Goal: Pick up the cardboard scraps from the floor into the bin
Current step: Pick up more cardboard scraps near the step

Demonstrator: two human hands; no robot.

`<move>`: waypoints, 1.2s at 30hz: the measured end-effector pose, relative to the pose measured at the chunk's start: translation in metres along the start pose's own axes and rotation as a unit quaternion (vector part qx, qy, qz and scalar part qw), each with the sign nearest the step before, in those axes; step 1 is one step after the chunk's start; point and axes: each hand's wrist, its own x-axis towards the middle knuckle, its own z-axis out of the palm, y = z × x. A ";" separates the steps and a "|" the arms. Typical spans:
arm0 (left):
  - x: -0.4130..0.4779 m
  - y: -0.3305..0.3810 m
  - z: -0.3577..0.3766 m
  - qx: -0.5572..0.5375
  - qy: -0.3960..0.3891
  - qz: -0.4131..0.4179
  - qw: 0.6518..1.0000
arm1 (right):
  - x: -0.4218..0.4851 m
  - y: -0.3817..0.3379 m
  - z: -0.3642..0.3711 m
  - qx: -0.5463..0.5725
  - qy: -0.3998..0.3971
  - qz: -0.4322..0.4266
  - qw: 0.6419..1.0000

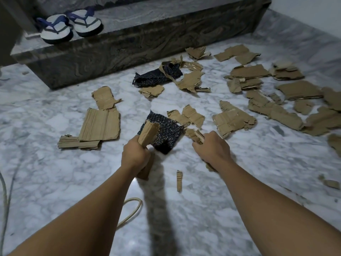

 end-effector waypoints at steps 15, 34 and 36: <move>0.046 0.028 0.048 0.195 -0.053 0.005 0.979 | 0.084 -0.031 -0.037 -0.047 0.025 -0.088 0.995; 0.043 0.007 0.061 0.114 0.059 0.160 0.979 | 0.114 -0.074 0.012 0.049 -0.072 -0.109 0.990; 0.048 0.013 0.058 0.075 0.026 0.129 0.988 | 0.111 -0.070 0.011 0.100 -0.077 -0.098 0.987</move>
